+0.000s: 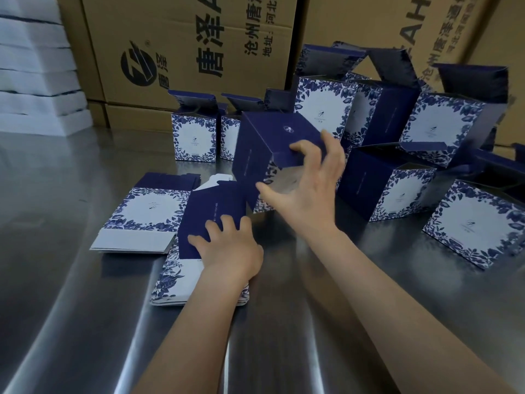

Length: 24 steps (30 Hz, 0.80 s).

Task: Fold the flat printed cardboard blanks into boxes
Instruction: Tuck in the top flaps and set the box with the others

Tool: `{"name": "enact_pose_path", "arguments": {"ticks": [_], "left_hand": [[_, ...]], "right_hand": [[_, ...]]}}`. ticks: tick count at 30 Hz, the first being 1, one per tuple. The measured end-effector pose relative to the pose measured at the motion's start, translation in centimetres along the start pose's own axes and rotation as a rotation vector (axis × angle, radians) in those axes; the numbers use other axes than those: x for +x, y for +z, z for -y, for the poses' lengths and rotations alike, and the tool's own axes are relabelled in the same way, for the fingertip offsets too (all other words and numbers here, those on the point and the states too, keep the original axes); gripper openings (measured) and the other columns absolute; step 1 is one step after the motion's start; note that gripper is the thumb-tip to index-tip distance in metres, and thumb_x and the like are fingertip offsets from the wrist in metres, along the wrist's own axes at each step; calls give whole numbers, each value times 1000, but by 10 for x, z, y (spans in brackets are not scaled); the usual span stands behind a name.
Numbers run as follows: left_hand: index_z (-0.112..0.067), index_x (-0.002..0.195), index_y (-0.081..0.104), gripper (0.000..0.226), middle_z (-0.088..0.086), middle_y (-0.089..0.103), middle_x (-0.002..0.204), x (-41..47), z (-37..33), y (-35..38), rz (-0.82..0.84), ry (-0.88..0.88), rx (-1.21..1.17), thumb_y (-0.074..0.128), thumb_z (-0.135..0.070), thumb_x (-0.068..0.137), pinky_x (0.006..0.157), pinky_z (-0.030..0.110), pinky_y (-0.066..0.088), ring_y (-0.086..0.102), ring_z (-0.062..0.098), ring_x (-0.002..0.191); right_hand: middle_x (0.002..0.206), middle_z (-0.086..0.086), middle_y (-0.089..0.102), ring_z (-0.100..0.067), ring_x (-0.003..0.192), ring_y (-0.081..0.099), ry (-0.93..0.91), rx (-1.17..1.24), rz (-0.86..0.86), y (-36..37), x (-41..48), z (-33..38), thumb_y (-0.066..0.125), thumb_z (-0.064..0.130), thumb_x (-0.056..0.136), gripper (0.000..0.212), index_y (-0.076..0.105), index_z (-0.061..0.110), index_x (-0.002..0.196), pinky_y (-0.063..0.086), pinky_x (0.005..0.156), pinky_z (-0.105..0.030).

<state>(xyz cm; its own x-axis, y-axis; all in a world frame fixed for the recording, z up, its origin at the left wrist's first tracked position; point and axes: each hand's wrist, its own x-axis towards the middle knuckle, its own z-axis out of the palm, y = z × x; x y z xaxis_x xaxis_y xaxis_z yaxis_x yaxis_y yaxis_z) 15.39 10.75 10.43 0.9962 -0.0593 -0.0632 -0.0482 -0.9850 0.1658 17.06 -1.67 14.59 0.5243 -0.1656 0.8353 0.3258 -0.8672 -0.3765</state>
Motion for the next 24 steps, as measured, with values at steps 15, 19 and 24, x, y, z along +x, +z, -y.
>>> {"name": "enact_pose_path", "arguments": {"ticks": [15, 19, 24], "left_hand": [[-26, 144, 21, 48, 7, 15, 159, -2, -1, 2, -24, -1, -21, 32, -39, 99, 111, 66, 13, 6, 38, 146], [-26, 145, 20, 49, 7, 13, 160, -3, -2, 0, -23, -6, -26, 32, -39, 100, 112, 66, 11, 4, 38, 147], [-27, 144, 23, 47, 7, 13, 160, -4, -2, 0, -29, -5, -40, 32, -37, 99, 112, 66, 10, 5, 38, 147]], "right_hand": [[125, -12, 39, -29, 106, 46, 35, -330, 367, 52, 18, 6, 62, 29, 91, 71, 26, 33, 152, 47, 79, -42], [116, -10, 46, -29, 94, 50, 45, -225, 481, 54, 20, 1, 53, 18, 91, 81, 7, 32, 156, 41, 68, -36], [117, -12, 51, -31, 86, 56, 82, -132, 661, 63, 30, -6, 54, 22, 91, 93, -12, 41, 153, 51, 78, -46]]}}
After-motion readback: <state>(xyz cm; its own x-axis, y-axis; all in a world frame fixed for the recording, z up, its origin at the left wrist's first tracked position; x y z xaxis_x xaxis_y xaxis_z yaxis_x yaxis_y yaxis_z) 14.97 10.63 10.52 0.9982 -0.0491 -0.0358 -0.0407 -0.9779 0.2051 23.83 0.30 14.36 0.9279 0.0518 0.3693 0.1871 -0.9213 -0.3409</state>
